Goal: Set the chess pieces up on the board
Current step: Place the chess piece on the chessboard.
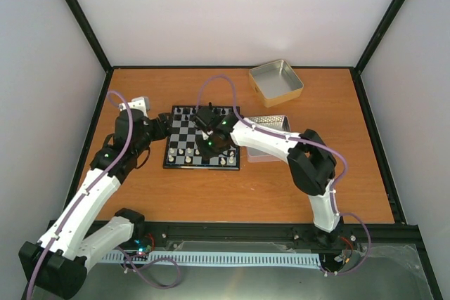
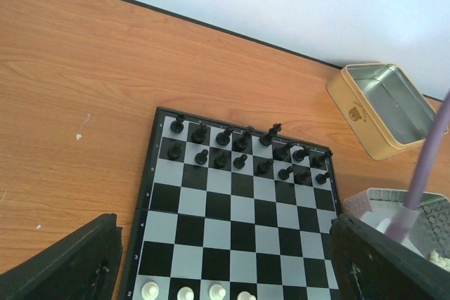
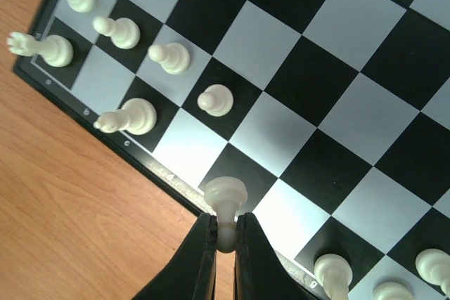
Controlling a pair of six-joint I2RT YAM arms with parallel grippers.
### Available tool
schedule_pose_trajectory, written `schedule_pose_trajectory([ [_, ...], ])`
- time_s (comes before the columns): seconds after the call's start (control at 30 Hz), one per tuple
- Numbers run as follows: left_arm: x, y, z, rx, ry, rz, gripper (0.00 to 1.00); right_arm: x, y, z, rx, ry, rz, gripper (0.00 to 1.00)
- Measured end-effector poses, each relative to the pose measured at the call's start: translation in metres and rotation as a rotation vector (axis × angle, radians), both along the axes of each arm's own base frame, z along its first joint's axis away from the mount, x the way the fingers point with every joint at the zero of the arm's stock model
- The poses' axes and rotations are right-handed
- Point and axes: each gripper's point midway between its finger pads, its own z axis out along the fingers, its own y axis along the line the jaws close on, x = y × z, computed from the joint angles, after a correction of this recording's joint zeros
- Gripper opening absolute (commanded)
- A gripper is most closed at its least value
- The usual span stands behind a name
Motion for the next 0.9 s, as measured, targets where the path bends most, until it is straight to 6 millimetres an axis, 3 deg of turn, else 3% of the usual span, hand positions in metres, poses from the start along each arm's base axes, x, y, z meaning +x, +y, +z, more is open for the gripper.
schedule_pose_trajectory([
  [0.23,-0.001,0.003,0.000,0.017,-0.006,0.009,0.82,0.002,0.000,-0.021,-0.085,0.021,0.012,0.05],
  [0.63,-0.003,0.005,0.001,0.020,-0.015,0.013,0.83,0.011,0.001,-0.036,-0.143,0.017,0.013,0.06],
  [0.9,-0.003,0.005,0.000,0.020,-0.013,0.012,0.84,0.016,0.002,-0.041,-0.165,0.009,0.008,0.15],
])
